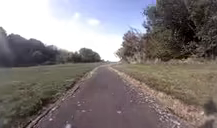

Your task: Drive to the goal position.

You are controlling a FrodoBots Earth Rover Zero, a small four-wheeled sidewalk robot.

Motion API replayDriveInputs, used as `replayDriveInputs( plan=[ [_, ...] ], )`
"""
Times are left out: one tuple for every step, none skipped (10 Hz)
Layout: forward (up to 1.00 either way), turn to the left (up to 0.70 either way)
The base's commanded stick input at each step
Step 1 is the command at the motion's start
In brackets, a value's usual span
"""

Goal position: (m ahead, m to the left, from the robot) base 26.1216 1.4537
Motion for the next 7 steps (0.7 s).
replayDriveInputs(
  plan=[
    [0.7, 0.0],
    [0.7, 0.0],
    [0.7, 0.01],
    [0.7, 0.0],
    [0.7, 0.0],
    [0.7, 0.0],
    [0.7, 0.0]
  ],
)
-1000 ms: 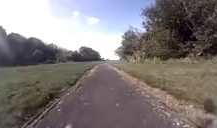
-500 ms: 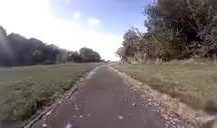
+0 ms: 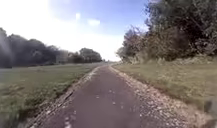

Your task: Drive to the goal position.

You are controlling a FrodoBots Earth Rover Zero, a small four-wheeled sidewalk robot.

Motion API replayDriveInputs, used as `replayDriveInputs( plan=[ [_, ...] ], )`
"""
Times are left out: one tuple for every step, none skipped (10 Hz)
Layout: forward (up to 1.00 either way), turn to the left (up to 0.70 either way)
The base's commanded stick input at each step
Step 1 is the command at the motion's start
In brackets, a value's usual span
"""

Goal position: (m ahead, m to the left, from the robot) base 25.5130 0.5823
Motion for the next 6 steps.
replayDriveInputs(
  plan=[
    [0.7, 0.0],
    [0.7, 0.0],
    [0.7, 0.0],
    [0.7, 0.0],
    [0.7, 0.0],
    [0.7, 0.02]
  ],
)
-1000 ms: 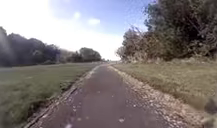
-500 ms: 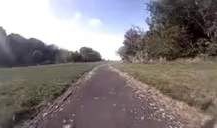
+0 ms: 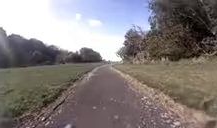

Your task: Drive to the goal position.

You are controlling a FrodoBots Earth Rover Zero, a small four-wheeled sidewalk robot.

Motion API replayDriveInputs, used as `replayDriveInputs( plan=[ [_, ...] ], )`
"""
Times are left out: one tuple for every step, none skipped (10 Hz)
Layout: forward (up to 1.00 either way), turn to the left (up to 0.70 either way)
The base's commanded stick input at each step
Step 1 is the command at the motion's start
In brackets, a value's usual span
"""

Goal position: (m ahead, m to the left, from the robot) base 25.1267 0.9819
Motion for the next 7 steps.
replayDriveInputs(
  plan=[
    [0.7, 0.0],
    [0.7, 0.0],
    [0.7, 0.0],
    [0.7, 0.0],
    [0.7, 0.0],
    [0.7, 0.0],
    [0.7, 0.0]
  ],
)
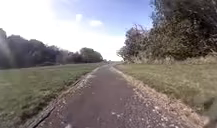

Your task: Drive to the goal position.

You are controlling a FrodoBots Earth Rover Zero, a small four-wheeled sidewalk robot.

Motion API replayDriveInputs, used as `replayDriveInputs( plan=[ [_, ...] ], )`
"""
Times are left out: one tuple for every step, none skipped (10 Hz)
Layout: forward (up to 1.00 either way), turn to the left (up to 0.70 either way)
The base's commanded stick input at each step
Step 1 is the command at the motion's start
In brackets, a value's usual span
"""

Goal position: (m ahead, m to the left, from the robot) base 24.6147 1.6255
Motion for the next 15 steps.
replayDriveInputs(
  plan=[
    [0.7, 0.0],
    [0.7, 0.0],
    [0.7, 0.0],
    [0.7, 0.0],
    [0.7, 0.0],
    [0.7, 0.0],
    [0.7, 0.0],
    [0.7, 0.0],
    [0.7, 0.0],
    [0.7, 0.0],
    [0.7, 0.0],
    [0.7, 0.0],
    [0.7, 0.0],
    [0.7, 0.0],
    [0.7, 0.0]
  ],
)
